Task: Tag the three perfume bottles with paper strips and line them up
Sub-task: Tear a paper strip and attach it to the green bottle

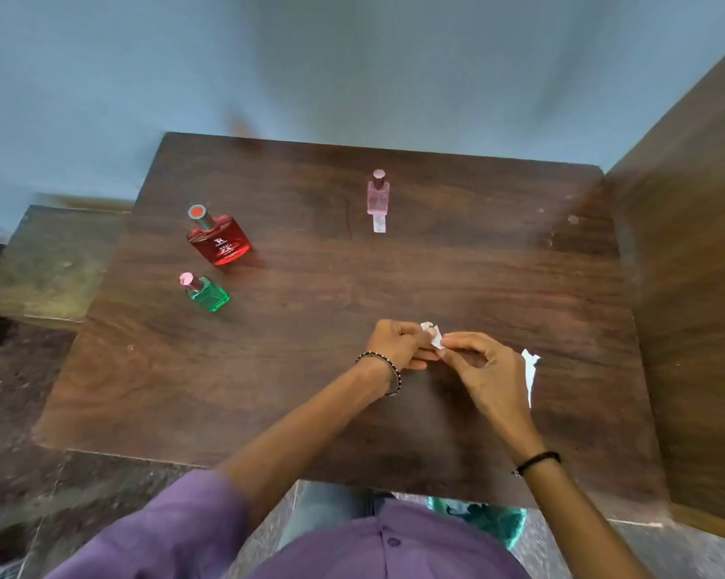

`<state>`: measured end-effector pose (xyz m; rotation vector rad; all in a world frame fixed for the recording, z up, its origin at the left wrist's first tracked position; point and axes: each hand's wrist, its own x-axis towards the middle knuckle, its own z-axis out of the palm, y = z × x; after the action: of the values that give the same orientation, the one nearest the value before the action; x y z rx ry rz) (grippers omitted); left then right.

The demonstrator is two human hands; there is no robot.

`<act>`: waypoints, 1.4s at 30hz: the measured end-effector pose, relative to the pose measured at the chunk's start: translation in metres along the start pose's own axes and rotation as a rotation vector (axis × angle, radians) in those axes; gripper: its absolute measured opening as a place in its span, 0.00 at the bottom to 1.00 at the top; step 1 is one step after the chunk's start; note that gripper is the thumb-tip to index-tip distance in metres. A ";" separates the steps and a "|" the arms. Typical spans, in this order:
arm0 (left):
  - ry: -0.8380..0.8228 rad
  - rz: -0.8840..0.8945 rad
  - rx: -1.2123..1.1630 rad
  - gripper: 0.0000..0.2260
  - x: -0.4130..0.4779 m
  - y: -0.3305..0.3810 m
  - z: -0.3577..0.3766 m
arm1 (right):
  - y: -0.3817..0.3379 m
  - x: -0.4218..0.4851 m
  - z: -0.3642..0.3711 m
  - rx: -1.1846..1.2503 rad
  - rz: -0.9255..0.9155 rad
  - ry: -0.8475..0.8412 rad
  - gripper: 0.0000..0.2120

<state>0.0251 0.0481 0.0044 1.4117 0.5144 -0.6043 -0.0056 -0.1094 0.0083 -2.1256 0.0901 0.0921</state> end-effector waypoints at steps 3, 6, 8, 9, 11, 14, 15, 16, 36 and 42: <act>0.101 0.001 -0.089 0.07 -0.001 -0.003 -0.030 | -0.013 0.014 0.024 -0.019 -0.013 -0.091 0.07; 0.217 0.009 -0.192 0.07 -0.002 -0.008 -0.062 | -0.030 0.028 0.051 -0.042 -0.048 -0.195 0.06; 0.288 0.019 -0.241 0.06 -0.005 -0.012 -0.081 | -0.044 0.038 0.070 -0.049 -0.081 -0.253 0.06; 0.323 0.024 -0.262 0.06 -0.007 -0.015 -0.091 | -0.052 0.043 0.081 -0.052 -0.092 -0.283 0.06; 0.385 0.028 -0.298 0.04 -0.008 -0.021 -0.108 | -0.071 0.052 0.103 -0.056 -0.125 -0.355 0.05; 0.487 0.030 -0.347 0.03 -0.009 -0.027 -0.130 | -0.100 0.067 0.140 -0.051 -0.211 -0.481 0.05; 0.522 0.030 -0.360 0.03 -0.009 -0.029 -0.137 | -0.109 0.072 0.154 -0.050 -0.241 -0.530 0.07; 0.548 0.032 -0.368 0.03 -0.010 -0.030 -0.142 | -0.117 0.076 0.169 -0.058 -0.270 -0.583 0.09; 0.721 -0.021 -0.497 0.18 -0.010 -0.035 -0.153 | -0.143 0.120 0.262 -0.123 -0.549 -0.928 0.25; 0.687 -0.029 -0.439 0.20 -0.004 -0.035 -0.155 | -0.147 0.111 0.273 -0.259 -0.611 -0.867 0.29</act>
<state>0.0023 0.2004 -0.0342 1.1621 1.1377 0.0047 0.1120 0.1967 -0.0225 -2.0917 -1.1139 0.6688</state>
